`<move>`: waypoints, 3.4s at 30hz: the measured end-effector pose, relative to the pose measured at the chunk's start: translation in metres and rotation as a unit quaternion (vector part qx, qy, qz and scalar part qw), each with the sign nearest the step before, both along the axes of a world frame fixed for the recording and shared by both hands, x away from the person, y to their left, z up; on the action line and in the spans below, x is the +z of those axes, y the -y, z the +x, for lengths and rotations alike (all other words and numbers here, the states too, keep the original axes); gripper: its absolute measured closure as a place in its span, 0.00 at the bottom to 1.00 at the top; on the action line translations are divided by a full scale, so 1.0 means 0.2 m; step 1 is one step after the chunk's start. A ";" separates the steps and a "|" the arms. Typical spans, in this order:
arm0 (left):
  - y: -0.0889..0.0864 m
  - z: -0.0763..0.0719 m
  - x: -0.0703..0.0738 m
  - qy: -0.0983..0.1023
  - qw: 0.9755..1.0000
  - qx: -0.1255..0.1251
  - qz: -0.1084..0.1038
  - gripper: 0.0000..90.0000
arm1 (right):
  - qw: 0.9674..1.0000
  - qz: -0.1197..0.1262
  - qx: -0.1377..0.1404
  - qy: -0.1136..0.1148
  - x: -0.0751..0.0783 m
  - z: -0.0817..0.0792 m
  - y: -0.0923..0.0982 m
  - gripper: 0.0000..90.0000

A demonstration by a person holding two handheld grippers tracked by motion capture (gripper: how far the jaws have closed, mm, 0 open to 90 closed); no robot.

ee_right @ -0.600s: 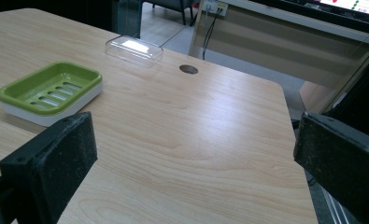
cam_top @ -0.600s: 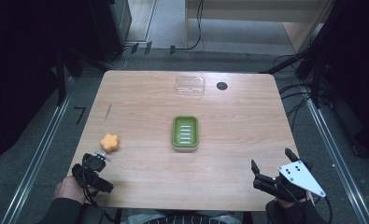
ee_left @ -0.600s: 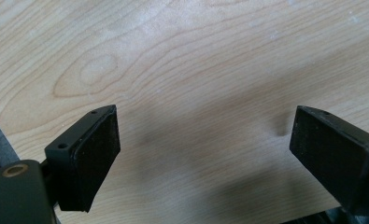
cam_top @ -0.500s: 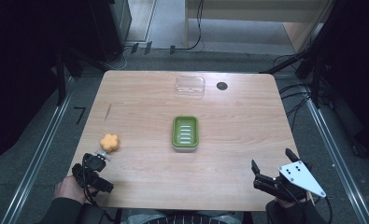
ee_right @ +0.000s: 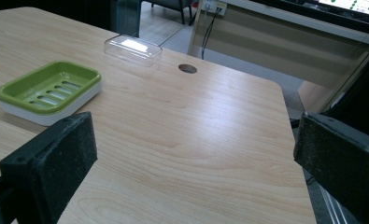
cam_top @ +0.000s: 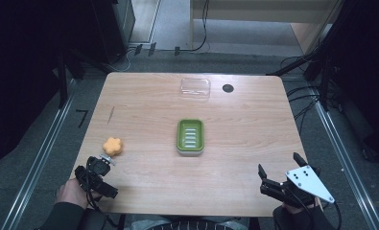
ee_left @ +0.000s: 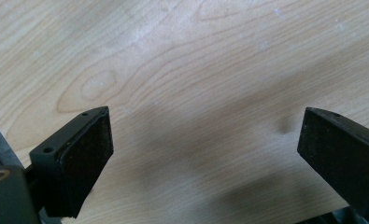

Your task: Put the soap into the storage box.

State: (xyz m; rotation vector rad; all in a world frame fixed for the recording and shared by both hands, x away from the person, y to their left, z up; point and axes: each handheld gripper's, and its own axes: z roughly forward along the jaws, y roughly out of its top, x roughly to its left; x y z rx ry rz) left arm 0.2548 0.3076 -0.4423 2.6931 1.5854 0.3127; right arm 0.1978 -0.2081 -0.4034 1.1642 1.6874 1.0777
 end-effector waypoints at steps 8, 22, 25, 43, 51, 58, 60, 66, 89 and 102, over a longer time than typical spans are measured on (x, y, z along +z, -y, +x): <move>-0.01 0.03 0.04 0.007 1.000 0.001 -0.027 0.00 | 1.000 -0.001 0.001 0.000 0.00 0.00 0.00 0.00; -0.02 0.17 0.08 0.014 0.999 0.002 -0.046 0.00 | 1.000 -0.002 0.002 -0.002 0.00 0.00 -0.01 0.00; -0.03 0.20 0.09 0.015 0.999 0.005 -0.052 0.00 | 1.000 -0.002 0.001 -0.002 0.00 0.00 -0.01 0.00; -0.06 0.35 0.12 0.027 0.998 0.015 -0.060 0.00 | 1.000 -0.002 0.002 -0.003 0.00 0.00 -0.01 0.00; -0.07 0.41 0.13 0.030 0.997 0.023 -0.066 0.00 | 1.000 -0.002 0.002 -0.003 0.00 0.00 -0.01 0.00; -0.06 0.47 0.14 0.031 0.997 0.020 -0.066 0.00 | 1.000 -0.002 0.002 -0.003 0.00 0.00 -0.01 0.00; -0.07 0.49 0.14 0.028 0.997 0.020 -0.066 0.00 | 1.000 -0.002 0.001 -0.003 0.00 0.00 -0.01 0.00; -0.07 0.55 0.12 0.021 0.997 0.025 -0.064 0.00 | 1.000 -0.003 0.002 -0.004 0.00 0.00 -0.01 0.00; -0.08 0.66 0.01 -0.007 0.998 0.029 -0.051 0.10 | 1.000 -0.002 0.003 -0.004 0.00 0.00 -0.01 0.00; -0.09 0.66 -0.03 -0.013 0.999 0.023 -0.046 0.20 | 1.000 -0.001 0.003 -0.004 0.00 0.00 -0.01 0.00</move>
